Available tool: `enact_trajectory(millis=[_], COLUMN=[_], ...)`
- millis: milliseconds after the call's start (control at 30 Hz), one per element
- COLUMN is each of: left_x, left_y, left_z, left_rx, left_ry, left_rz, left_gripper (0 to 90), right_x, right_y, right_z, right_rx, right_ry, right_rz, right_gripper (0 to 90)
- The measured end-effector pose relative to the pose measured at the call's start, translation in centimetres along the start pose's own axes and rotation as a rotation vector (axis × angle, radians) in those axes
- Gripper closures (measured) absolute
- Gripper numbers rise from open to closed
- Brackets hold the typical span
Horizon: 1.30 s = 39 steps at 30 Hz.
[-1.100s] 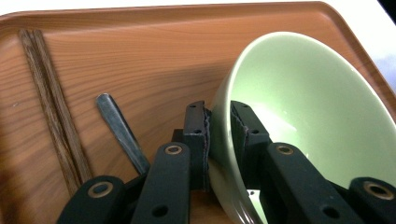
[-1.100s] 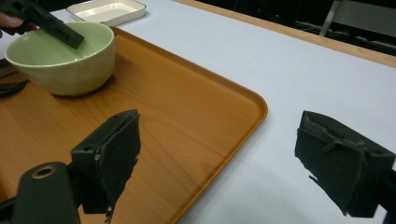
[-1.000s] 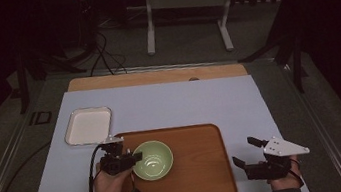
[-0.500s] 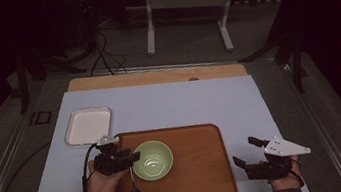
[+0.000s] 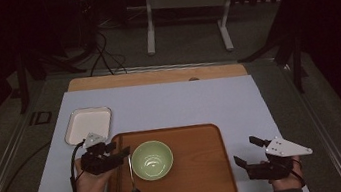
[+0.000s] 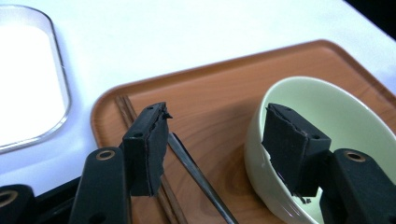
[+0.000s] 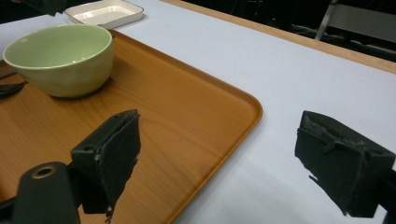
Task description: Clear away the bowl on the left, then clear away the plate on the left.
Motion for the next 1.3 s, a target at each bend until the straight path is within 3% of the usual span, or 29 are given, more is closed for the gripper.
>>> enact_trajectory(millis=[300,333,467,800,1300], left_x=[0.6,0.9,1.2,1.5,1.4], left_y=[1.3,1.7,2.5,4.2,5.4], left_z=[-0.3,-0.3,-0.4,-1.5,-2.2], left_rx=[0.056,0.082,0.123,0.207,0.249], left_ry=[-0.054,-0.078,-0.103,-0.083,-0.070], left_rz=[0.060,0.070,0.089,0.124,0.155], left_gripper=[40.0,39.9,39.8,39.7,39.4], right_x=[0.0,0.0,0.0,0.0,0.0], right_y=[-0.1,-0.1,-0.1,-0.1,-0.2], right_z=[-0.1,-0.1,0.0,-0.1,-0.1], right_rx=[0.000,0.001,0.000,0.000,0.001], right_ry=[0.009,0.012,0.013,0.016,0.016], right_rz=[-0.002,-0.003,-0.004,-0.005,-0.006], right_gripper=[13.8,13.8,13.8,13.8,13.8])
Point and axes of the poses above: each handheld gripper's, and its own axes: y roughly backward along the jaws, x roughly out of its top, z roughly to its right, the point moved 2 cm from there along -y, roughly forward along the jaws, and after that the axes turned 15 degrees about -x, right-handed, at the moved point
